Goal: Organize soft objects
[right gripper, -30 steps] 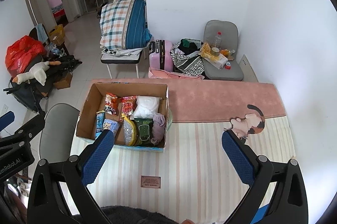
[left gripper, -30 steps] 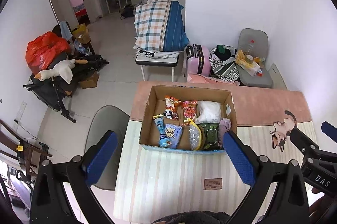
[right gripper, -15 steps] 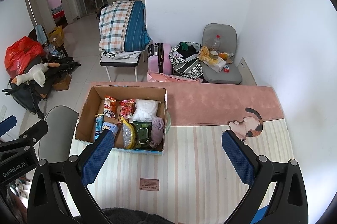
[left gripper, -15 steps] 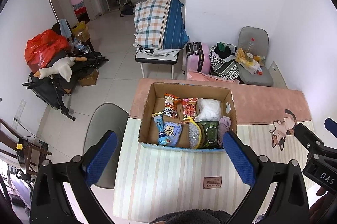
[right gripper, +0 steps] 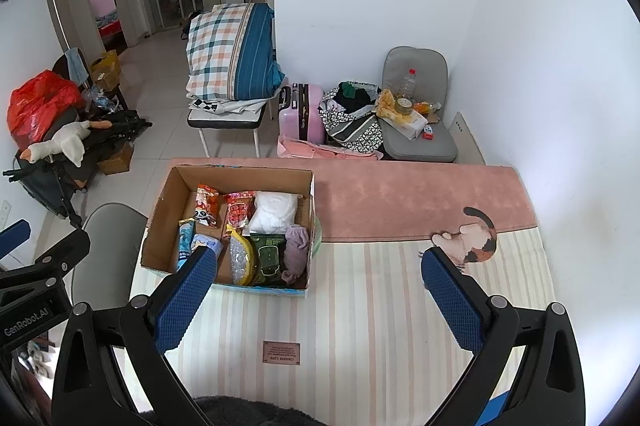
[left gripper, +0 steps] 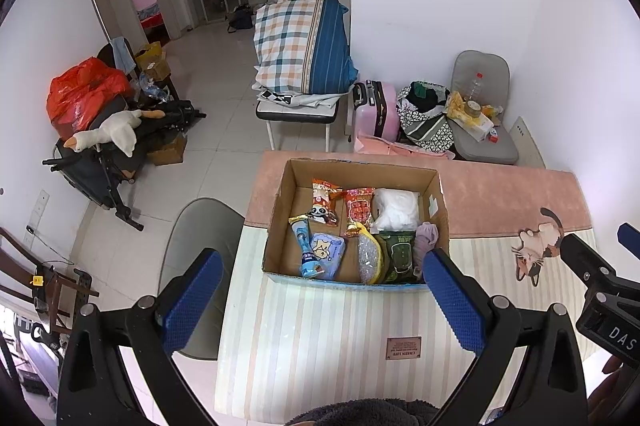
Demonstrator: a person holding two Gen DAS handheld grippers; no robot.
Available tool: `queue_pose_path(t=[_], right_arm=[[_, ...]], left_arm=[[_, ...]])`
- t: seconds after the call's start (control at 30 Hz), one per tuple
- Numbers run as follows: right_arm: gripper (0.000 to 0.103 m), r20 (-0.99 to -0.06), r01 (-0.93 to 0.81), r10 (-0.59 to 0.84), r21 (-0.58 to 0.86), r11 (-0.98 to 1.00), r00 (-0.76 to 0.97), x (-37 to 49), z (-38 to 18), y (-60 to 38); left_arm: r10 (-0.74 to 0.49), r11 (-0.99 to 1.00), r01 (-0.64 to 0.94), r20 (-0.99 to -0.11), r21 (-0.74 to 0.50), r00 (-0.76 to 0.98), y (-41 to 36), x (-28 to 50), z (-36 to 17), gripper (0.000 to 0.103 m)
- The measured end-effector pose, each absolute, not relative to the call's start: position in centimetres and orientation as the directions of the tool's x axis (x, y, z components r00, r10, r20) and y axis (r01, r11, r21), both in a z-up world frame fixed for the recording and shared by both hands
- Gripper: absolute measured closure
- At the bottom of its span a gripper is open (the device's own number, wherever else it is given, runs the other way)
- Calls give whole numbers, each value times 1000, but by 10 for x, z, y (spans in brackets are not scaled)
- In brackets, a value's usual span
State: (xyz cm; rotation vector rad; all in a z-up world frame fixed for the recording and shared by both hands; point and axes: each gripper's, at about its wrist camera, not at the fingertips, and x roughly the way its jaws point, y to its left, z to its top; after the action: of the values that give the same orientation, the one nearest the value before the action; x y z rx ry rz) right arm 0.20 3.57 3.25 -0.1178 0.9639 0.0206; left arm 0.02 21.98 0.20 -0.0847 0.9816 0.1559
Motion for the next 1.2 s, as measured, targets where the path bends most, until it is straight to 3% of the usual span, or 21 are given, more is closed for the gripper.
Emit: queue_pose_path(t=[1.2], right_arm=[[0, -816, -69, -38, -95, 993, 576, 2, 36, 36]], left_arm=[[92, 985, -171, -837, -2, 539, 220, 1, 2, 0]])
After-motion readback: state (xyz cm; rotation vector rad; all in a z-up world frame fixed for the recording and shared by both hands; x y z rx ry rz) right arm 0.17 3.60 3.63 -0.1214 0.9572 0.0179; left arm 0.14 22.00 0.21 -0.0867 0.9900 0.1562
